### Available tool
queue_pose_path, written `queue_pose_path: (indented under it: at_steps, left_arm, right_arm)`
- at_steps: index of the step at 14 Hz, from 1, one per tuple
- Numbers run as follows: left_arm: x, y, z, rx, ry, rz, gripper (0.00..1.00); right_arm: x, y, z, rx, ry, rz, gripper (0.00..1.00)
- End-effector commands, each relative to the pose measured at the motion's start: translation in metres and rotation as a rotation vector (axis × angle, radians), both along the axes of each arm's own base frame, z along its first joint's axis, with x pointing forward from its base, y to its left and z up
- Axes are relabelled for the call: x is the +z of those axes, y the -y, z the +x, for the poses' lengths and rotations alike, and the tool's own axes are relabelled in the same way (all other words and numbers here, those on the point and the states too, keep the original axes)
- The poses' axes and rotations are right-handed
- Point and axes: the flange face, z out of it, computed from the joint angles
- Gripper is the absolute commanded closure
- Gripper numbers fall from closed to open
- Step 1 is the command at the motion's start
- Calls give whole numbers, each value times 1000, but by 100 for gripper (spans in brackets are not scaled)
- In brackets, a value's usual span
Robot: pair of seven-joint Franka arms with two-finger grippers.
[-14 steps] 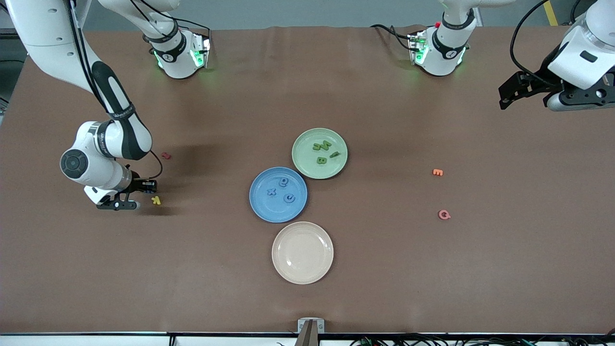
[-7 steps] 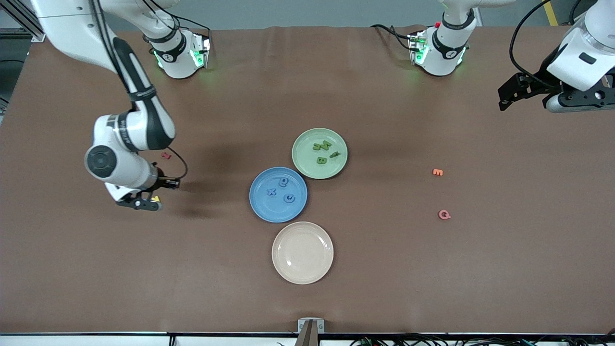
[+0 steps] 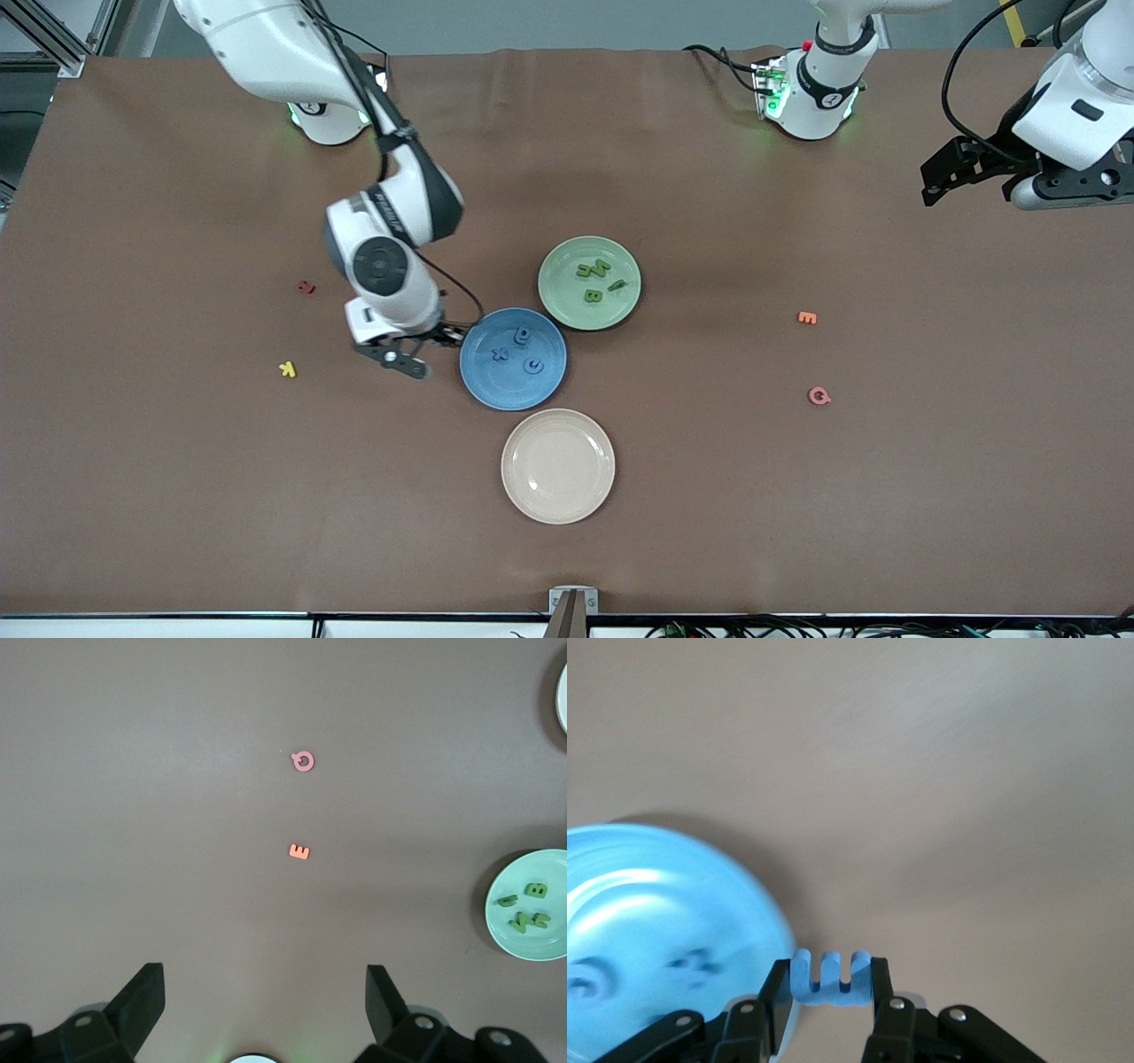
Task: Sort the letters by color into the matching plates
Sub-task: 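Grasp the blue m with the right gripper and carry it to the blue plate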
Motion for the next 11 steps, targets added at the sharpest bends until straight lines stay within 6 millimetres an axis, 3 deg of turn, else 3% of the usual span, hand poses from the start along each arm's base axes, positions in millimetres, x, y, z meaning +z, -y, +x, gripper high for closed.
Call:
queue_pose_path:
  at_steps: [1,3,6,11]
  left_arm:
    - [2,-2,3,-10,14,-15,0]
    - [3,-2,4,-12,16,-11,0]
    - [4,-1,2,-15,18,-8,0]
    - [6,-3,0,-6,23,-6,0]
  right_arm:
    - [-24,-55,22,-94,24,23,85]
    - [-27,-74,30,-117,45,43,85]
    - [-29,-81,37,-129,48,68,85]
    - [-32,-79,44,-156,53,94,85]
